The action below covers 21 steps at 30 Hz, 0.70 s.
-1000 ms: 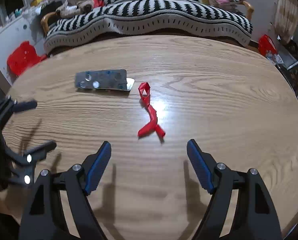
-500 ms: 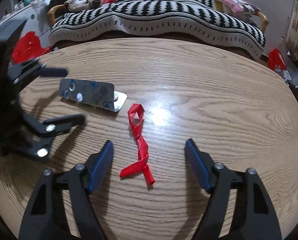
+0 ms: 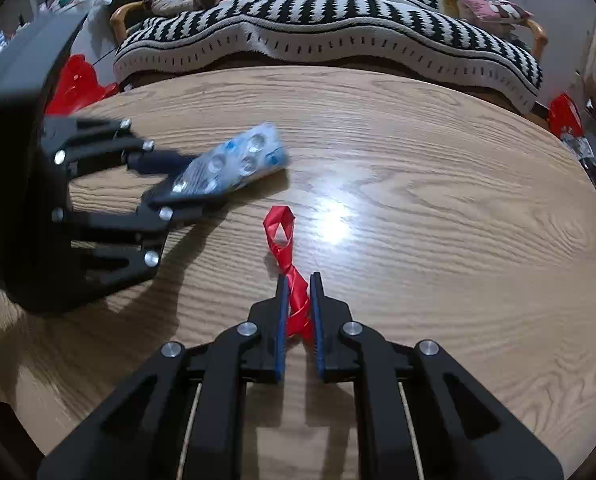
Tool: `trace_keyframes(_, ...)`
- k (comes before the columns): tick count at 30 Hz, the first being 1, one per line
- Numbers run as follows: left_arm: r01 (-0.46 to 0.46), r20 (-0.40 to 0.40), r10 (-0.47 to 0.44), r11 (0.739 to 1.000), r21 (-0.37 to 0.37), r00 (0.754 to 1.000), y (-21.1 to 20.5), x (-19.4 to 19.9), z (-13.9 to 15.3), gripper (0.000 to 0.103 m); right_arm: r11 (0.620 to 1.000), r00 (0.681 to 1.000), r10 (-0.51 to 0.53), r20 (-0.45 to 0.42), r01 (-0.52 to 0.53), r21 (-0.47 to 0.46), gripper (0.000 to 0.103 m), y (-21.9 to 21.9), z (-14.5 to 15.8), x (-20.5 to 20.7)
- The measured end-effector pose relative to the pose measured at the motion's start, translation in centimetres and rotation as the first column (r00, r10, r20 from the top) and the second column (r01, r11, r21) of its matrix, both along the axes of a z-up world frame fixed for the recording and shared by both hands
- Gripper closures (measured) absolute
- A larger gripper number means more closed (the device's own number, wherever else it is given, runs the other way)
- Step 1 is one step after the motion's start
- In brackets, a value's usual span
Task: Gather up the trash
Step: 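Grasp the silver blister pack with the left tool while the right tool grasps the red ribbon, then carry the blister pack and red ribbon over the bin and open both tools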
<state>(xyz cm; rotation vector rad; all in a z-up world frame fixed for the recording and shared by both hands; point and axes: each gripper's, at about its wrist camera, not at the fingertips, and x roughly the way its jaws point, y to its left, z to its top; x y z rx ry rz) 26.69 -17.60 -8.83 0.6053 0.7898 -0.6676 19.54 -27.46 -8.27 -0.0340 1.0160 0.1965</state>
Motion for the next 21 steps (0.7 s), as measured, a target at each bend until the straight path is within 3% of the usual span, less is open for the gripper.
trace_keyframes(7,-0.127,-0.066,0.123,0.99,-0.067,0.99,1.6,-3.6,1.3,0.074,0.999,0.998,-0.039,0.041,0.038,0.033,0.092,-1.3,3.0,-3.7)
trace_keyframes(14,-0.218,-0.074,0.212,0.972,-0.087,0.974,2.5,-10.0,4.4,0.074,0.997,0.995,-0.068,0.073,0.066,0.028,0.092,-3.0,5.6,-9.7)
trace_keyframes(17,-0.26,-0.109,0.247,0.958,-0.12,0.963,2.9,-12.6,5.4,0.074,0.996,0.992,-0.091,0.088,0.088,0.033,0.092,-3.7,6.4,-12.1)
trace_keyframes(21,-0.277,-0.099,0.266,0.953,-0.119,0.959,2.7,-15.7,6.2,0.074,0.994,0.991,-0.107,0.083,0.105,0.025,0.092,-3.7,6.3,-14.7)
